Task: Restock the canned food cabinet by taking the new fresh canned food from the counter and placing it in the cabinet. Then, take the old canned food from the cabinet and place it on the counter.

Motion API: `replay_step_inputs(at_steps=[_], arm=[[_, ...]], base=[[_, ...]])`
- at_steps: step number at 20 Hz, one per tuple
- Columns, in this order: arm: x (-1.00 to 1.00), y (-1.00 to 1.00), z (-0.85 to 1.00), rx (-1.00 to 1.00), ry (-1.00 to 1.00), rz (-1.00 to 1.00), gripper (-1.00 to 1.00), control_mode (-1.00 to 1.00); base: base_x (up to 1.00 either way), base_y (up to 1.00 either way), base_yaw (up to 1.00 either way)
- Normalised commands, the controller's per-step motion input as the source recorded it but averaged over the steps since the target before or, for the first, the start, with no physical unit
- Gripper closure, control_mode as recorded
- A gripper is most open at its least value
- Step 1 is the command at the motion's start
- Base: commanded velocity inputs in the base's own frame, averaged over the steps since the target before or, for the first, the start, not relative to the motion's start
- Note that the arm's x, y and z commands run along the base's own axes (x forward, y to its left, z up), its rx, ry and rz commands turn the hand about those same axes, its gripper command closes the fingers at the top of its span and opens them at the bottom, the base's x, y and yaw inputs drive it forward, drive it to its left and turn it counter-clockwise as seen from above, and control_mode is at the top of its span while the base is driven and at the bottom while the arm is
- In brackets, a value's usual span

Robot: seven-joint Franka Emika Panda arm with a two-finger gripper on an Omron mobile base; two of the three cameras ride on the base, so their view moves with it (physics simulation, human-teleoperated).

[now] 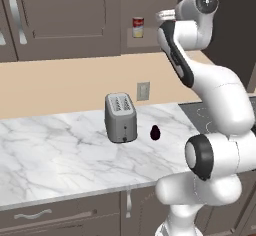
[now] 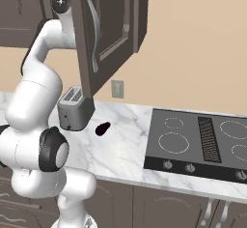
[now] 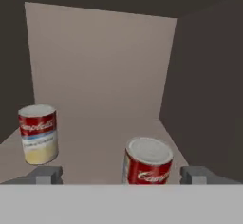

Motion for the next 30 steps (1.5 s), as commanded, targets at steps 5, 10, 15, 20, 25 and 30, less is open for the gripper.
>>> replay_step_inputs(at_steps=[5,10,15,20,25,30], arm=[[-0.47,0.82,0.21,0.0,-0.19,0.04,-1.0,-1.0],[-0.11,0.78,0.07,0.0,-0.04,0.09,-1.0,-1.0],[0.14,0.19,-0.03,0.01,0.07,0.14,-1.0,-1.0],[0.23,-0.24,0.0,0.06,0.17,0.18,-1.0,-1.0],[0.01,0.01,-0.07,-0.01,0.0,0.03,-1.0,-1.0],[0.15,-0.03,-0.09,0.0,0.08,0.0,-1.0,-1.0]], base=[[0.0,0.0,0.0],[0.0,0.0,0.0],[0.0,0.0,0.0],[0.0,0.0,0.0],[0.0,0.0,0.0],[0.0,0.0,0.0]])
